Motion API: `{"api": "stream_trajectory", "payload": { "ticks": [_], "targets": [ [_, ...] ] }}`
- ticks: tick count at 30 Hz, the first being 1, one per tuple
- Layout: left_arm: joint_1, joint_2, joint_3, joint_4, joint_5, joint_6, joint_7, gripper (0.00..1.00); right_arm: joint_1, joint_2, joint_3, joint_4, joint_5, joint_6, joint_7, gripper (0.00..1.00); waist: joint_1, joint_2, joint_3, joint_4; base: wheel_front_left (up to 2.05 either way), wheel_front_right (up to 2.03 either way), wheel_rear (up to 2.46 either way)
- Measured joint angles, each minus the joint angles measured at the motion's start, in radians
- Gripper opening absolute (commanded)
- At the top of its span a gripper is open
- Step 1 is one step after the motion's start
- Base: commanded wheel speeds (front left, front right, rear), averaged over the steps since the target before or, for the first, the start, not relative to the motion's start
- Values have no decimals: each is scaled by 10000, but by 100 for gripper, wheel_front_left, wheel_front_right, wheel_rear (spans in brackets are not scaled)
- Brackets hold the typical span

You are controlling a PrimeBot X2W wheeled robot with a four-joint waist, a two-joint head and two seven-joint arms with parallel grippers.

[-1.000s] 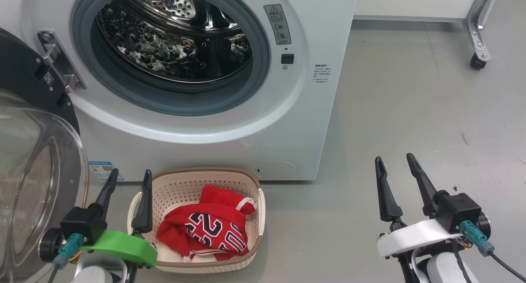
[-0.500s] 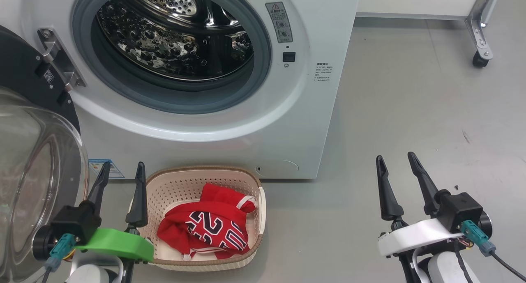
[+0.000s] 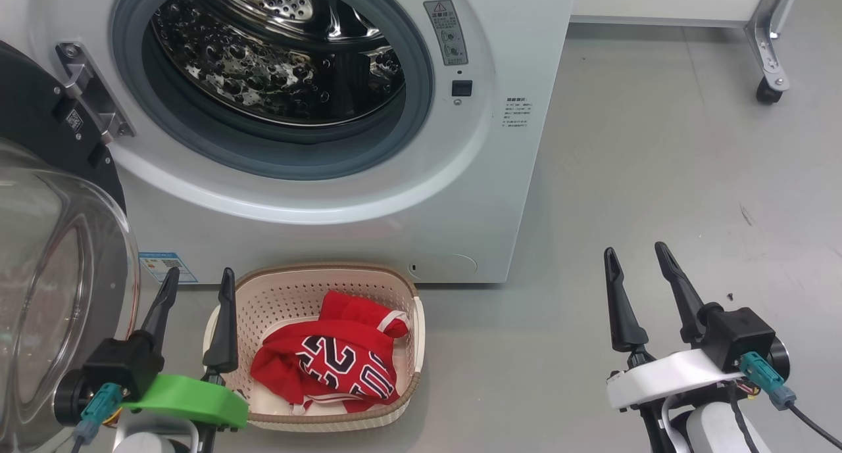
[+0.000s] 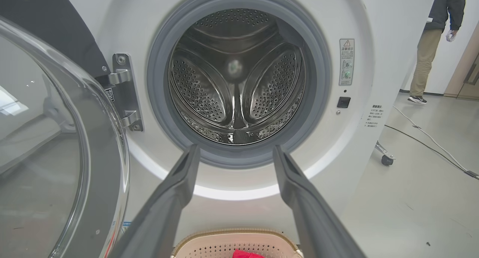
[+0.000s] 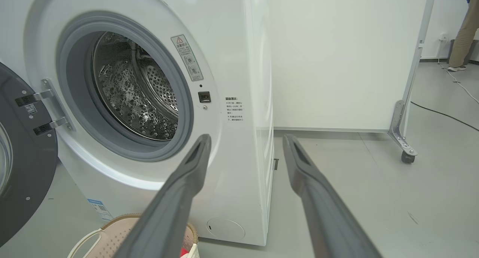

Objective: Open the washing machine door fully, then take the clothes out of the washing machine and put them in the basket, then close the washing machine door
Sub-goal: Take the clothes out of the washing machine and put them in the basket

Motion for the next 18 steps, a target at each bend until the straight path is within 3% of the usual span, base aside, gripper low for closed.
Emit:
{"api": "stream_trajectory", "payload": {
  "ticks": [18],
  "targets": [
    [41, -8, -23, 25, 19, 58, 0, 100, -1, 0, -6, 15, -15, 48, 0, 100, 0, 0, 14, -86, 0, 0, 0]
  ]
}}
